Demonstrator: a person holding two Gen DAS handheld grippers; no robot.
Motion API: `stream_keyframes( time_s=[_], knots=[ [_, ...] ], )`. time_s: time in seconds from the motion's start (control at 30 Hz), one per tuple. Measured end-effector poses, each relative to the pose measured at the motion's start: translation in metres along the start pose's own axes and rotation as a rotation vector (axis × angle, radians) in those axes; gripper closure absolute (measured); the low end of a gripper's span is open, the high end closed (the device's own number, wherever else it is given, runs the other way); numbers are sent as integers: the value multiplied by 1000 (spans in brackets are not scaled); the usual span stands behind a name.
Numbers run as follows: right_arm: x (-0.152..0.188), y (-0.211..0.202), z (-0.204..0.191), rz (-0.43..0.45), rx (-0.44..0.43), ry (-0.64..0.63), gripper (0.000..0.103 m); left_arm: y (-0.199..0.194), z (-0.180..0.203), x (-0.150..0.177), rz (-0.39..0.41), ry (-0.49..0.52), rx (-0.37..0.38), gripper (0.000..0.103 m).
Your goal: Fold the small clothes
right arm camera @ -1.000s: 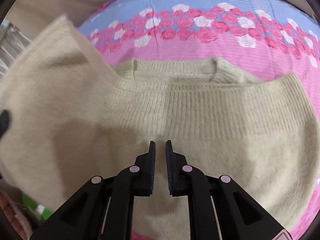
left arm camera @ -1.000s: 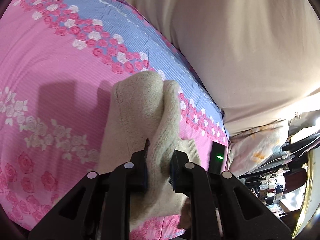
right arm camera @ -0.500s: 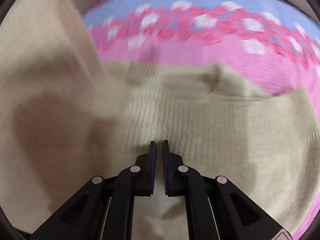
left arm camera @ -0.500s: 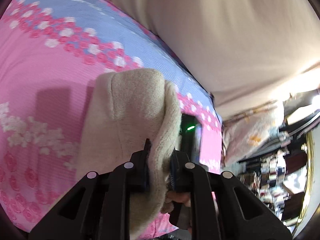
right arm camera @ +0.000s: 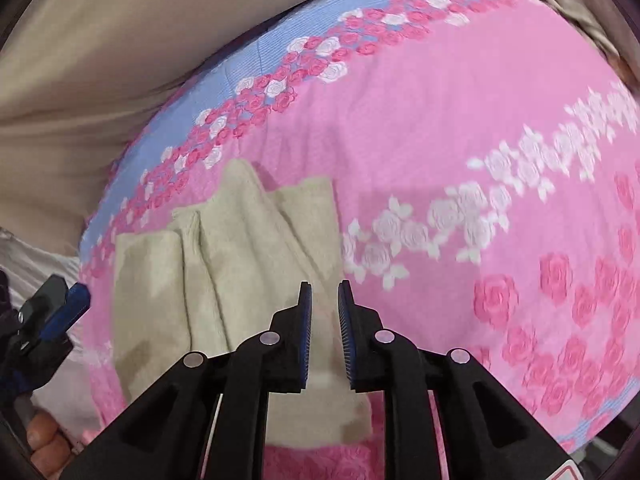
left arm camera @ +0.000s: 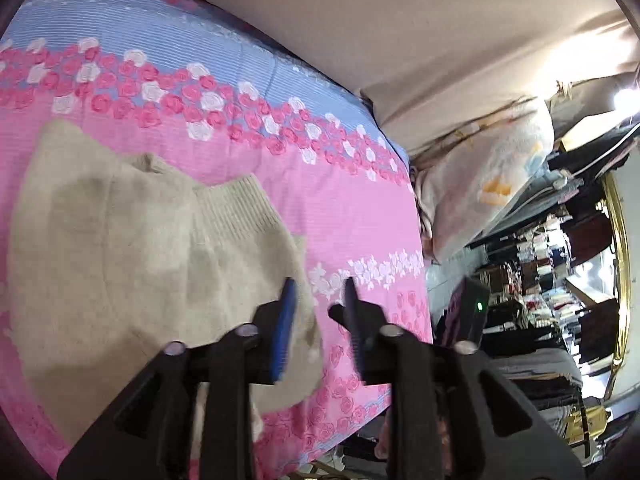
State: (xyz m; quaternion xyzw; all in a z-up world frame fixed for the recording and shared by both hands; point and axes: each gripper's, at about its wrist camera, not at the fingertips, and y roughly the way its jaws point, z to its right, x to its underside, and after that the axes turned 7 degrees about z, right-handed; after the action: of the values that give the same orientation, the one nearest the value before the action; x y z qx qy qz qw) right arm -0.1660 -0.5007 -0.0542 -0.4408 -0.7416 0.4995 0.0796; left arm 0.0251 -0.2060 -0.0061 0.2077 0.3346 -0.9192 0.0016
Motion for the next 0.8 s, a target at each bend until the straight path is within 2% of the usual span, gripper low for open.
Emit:
stream_keyframes(
  time_s=[0.03,0.07,0.17,0.23,0.37,0.57,0.6,0.67,0.7,0.8],
  knots=[
    [3,2,-1,-2,-28,16,62,-10,-6,-1,32,7,-26,56],
    [7,3,-4,-8,-57,22,57,-17,-11,-1,52,12,-46,50],
    [16,23,-39,-61,-144,-28,45,-42,-35,-1,97,3,-119,48],
    [23,39,-62,-97,-160,-57,35,-61,-60,1,118,-41,-157,48],
    [32,87,-98,-216,-174,-55,35,-96,-99,11,169,-109,-227,47],
    [38,109,-141,-278,-205,-86,34,-131,-136,31,199,-170,-290,44],
    [37,115,-149,-279,-207,-108,35,-133,-139,33,198,-184,-298,44],
    [38,116,-166,-265,-188,-184,71,-137,-142,35,198,-194,-304,44],
    [36,114,-171,-266,-202,-201,85,-138,-143,35,200,-197,-302,44],
    [21,81,-191,-197,-268,-252,87,-141,-139,33,202,-187,-293,44]
  ],
)
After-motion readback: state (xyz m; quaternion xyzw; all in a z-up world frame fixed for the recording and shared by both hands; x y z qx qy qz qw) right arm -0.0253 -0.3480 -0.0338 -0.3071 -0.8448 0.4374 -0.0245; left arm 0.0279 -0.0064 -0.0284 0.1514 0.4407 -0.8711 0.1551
